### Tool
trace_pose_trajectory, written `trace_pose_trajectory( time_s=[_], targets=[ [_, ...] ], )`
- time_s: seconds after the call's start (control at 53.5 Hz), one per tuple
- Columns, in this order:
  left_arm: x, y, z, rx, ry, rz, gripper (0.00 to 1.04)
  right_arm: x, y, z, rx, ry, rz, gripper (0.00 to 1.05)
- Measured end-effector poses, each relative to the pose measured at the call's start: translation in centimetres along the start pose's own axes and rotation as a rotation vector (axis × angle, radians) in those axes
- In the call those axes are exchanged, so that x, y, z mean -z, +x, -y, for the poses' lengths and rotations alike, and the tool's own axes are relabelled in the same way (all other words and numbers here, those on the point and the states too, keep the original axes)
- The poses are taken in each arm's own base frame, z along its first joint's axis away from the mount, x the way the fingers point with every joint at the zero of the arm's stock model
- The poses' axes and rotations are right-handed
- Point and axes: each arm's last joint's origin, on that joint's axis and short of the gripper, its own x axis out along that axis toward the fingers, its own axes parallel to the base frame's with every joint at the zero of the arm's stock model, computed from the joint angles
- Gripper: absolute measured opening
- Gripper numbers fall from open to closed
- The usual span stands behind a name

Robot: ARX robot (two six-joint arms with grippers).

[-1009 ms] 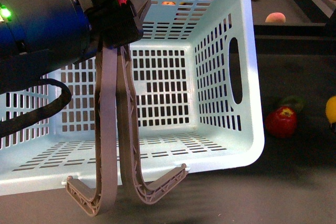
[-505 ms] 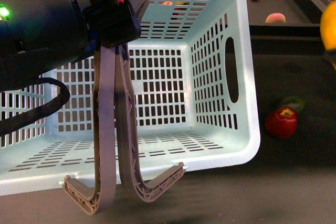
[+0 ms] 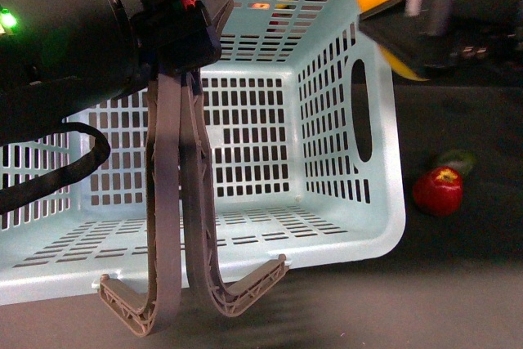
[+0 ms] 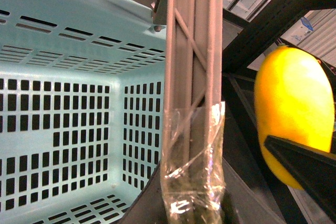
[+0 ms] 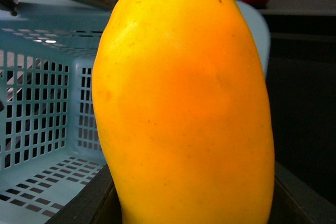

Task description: Pick mango with right arm and hold basket with left

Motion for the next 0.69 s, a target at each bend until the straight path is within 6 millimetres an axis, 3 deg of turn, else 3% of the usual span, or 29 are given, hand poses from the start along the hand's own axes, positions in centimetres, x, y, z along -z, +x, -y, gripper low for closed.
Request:
trace_pose_trajectory(
  time_s=[0.355, 0.542, 0.636, 0.692],
  targets=[
    [0.0, 0.0, 0.0, 0.000, 0.000, 0.000, 0.08, 1.5, 4.5, -1.8, 0.025, 0.020, -0.034, 0.58],
    [0.0, 0.0, 0.0, 0.000, 0.000, 0.000, 0.08, 1.7, 5.0, -2.2, 0.029, 0.028, -0.015, 0.82],
    [0.0, 0.0, 0.0, 0.000, 0.000, 0.000, 0.08, 1.1, 4.3, -2.5, 0.022, 0.033, 0.013, 0.96],
    [0.0, 0.0, 0.0, 0.000, 0.000, 0.000, 0.08, 0.8, 3.5, -2.7, 0.016, 0.036, 0.031, 0.99]
  ],
)
